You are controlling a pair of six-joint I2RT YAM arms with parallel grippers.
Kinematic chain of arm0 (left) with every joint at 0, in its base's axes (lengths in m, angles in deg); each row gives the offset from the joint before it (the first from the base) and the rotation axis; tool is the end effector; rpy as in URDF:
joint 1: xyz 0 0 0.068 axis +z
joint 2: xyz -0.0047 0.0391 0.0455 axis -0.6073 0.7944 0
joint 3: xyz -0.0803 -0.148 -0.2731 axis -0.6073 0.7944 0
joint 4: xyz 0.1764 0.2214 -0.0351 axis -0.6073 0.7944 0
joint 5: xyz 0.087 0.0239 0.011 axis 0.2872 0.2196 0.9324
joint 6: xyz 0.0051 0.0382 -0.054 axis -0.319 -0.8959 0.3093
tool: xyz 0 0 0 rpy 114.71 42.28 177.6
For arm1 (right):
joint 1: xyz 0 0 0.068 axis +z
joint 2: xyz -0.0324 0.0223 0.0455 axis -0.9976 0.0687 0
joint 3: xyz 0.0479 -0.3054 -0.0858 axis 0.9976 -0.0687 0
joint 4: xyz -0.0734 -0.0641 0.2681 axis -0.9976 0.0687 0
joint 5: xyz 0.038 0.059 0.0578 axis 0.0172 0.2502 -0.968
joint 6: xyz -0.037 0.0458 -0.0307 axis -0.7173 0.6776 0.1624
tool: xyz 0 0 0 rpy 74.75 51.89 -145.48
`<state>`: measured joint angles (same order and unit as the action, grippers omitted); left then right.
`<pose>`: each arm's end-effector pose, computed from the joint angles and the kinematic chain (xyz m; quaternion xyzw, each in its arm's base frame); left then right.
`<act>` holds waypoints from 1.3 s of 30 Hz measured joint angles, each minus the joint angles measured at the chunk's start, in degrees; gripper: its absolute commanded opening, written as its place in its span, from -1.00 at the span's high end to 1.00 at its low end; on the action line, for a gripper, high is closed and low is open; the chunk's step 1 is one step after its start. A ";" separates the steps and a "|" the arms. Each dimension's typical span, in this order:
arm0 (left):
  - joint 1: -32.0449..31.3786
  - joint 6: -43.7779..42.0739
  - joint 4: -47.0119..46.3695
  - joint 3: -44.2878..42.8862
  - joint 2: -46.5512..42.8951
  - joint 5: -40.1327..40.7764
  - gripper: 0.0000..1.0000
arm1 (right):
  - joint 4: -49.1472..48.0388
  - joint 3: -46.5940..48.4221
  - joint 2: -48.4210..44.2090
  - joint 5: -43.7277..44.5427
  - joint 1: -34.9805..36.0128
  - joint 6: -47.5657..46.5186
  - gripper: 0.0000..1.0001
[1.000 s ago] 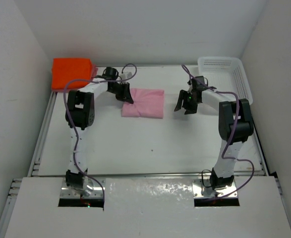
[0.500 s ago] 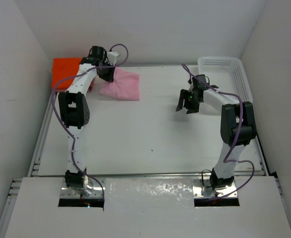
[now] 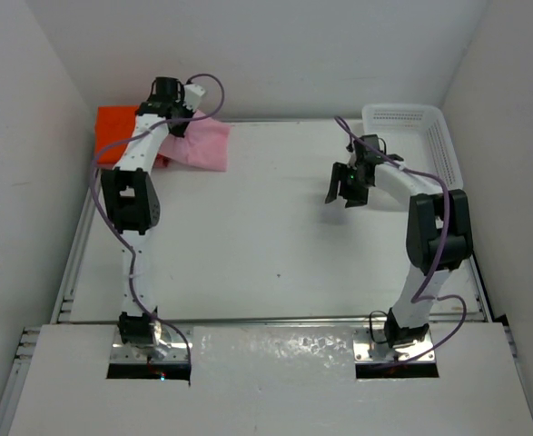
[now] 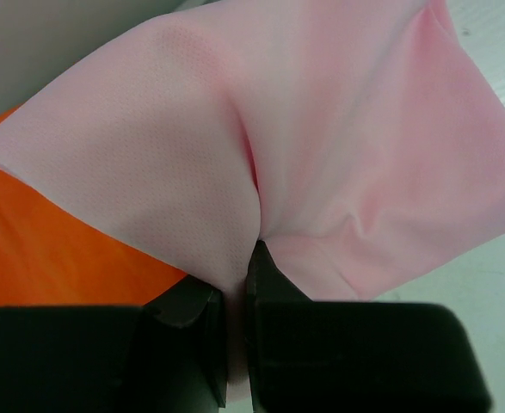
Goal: Fold and stack the t-shirts
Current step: Put the neatly folded tshirt into the corner of the board with the left arm
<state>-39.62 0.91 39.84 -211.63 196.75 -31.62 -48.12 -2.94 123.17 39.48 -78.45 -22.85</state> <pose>0.6075 -0.0239 0.2760 0.2797 0.8845 0.0948 0.3611 0.4215 0.0657 0.1979 0.1301 0.9609 0.1477 0.1946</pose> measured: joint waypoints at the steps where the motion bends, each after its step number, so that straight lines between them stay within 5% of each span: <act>1: 0.57 -0.17 -0.28 -0.26 0.00 0.15 1.00 | 0.04 0.00 -0.28 0.20 0.00 -0.02 -0.24; 16: 14.27 -1.09 -4.15 -4.57 -1.57 -7.06 1.00 | 2.89 -0.17 -1.90 2.75 0.17 -0.44 -0.23; 29: 24.11 6.67 -7.34 -8.00 0.44 -26.51 1.00 | 5.88 4.85 0.22 4.22 1.16 -1.09 -0.23; 39: 25.40 6.58 -11.93 -9.07 10.45 -24.48 1.00 | 8.63 7.98 2.64 5.09 1.88 -1.68 -0.23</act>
<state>-14.22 7.48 27.91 -220.70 207.19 -56.10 -39.48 5.04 125.81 44.57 -76.57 -24.53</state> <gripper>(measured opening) 0.053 0.613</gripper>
